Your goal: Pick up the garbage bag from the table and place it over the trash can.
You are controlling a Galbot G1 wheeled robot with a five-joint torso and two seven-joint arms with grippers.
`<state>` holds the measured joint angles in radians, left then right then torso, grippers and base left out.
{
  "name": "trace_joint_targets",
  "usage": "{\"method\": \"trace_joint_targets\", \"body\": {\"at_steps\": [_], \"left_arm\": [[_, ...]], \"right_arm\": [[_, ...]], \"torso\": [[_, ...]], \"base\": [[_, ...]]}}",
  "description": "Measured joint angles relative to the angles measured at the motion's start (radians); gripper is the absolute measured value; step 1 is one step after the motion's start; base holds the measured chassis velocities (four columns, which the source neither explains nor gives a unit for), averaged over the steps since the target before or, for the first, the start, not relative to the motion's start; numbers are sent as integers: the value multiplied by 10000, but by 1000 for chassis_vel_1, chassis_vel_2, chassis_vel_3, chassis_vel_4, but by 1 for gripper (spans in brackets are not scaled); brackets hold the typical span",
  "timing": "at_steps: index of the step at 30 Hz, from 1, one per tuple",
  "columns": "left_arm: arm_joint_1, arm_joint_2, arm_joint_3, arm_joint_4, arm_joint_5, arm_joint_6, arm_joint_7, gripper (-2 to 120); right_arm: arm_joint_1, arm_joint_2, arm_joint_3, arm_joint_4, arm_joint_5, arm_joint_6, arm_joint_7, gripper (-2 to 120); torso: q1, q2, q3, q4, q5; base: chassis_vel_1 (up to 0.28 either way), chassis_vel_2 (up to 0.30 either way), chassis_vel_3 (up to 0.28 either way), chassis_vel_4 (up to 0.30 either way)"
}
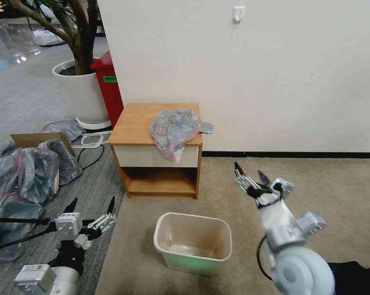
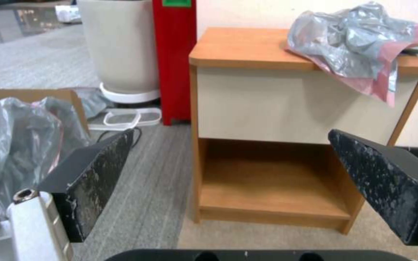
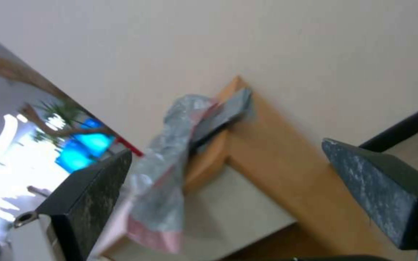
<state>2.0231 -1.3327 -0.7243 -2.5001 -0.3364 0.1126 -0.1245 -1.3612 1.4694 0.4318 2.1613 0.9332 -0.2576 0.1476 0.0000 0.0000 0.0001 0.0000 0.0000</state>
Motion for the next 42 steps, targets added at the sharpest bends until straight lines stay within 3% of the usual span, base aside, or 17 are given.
{"method": "trace_joint_targets", "body": {"at_steps": [7, 11, 15, 22, 31, 34, 42], "left_arm": [[144, -76, -24, 0, -29, -121, -5, 100], [276, -147, -41, 1, -50, -220, -8, 100], [280, -151, -42, 2, -52, -229, -8, 100], [300, -163, -73, 1, -107, -258, -8, 100], [313, -164, -86, 2, -126, -292, -8, 100], [317, -157, -61, 1, -126, -303, -8, 100], [309, -101, 0, 2, -128, -305, -6, 100]], "right_arm": [[2372, 390, -287, -1961, 3403, -27, 864, 100], [3558, 732, -361, -3113, 4359, -36, 1024, 100], [3988, 884, -363, -3574, 4563, -46, 1028, 100], [5546, 1386, -345, -6011, 4527, -78, 804, 100], [5980, 1403, -210, -6721, 4088, -8, 565, 99], [6024, 1400, -205, -6777, 4081, 28, 520, 93], [6144, 1392, -211, -6861, 4055, 138, 433, 61]], "torso": [[0, 0, 1, -2, -1], [0, 0, 0, 3, -1], [0, 0, 1, 1, -1], [0, 0, 1, 2, 1], [0, 0, 0, 0, -1], [0, 0, 0, 0, 0], [0, 0, -1, 0, 0]], "base": [[0, 0, 0, 0], [0, 0, 0, 0], [0, 0, 0, 0], [0, 0, 0, 0], [0, 0, 0, 0], [0, 0, 0, 0], [0, 0, 0, 0]]}}
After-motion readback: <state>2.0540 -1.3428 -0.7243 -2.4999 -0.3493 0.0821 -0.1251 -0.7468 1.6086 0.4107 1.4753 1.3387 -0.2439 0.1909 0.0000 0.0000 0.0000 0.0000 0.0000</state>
